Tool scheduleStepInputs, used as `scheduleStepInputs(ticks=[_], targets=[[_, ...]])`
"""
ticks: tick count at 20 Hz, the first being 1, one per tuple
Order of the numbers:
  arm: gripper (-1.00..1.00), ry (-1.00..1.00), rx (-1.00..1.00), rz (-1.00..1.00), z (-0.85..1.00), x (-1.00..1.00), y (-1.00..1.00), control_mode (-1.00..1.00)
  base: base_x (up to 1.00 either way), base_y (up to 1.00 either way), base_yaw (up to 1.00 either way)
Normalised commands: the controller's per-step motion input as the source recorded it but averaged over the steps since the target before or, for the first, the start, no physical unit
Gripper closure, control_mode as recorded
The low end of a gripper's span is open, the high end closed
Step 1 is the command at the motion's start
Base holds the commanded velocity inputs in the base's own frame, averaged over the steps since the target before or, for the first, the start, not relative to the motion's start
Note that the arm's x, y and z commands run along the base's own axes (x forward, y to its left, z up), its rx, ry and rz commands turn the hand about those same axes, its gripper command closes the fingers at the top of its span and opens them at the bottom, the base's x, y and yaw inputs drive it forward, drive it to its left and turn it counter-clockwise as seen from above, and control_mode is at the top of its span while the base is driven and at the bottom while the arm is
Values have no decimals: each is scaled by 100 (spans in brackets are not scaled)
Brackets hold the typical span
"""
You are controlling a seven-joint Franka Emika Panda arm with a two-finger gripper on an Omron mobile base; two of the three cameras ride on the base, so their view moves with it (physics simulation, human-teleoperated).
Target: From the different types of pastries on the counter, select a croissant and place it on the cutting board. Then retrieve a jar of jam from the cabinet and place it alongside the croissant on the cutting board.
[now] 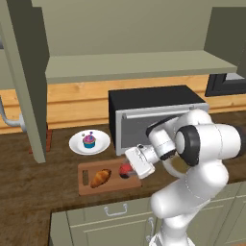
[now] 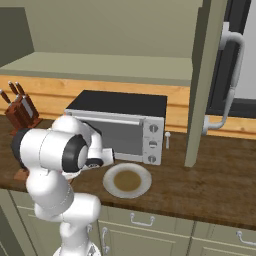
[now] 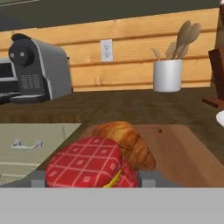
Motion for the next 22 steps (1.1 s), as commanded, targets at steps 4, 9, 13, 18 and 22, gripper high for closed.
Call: scheduleStepInputs(ticks=[4,9,13,18,22], targets=[[-100,4,0,0,-32,9,10,-100,0,0,0],[-100,-2,0,0,-20,-8,0,-100,0,0,0],[-100,-2,0,0,0,0,0,-100,0,0,0],[-100,0,0,0,14,0,0,-100,0,0,0],[-100,0,0,0,39,0,0,-100,0,0,0]])
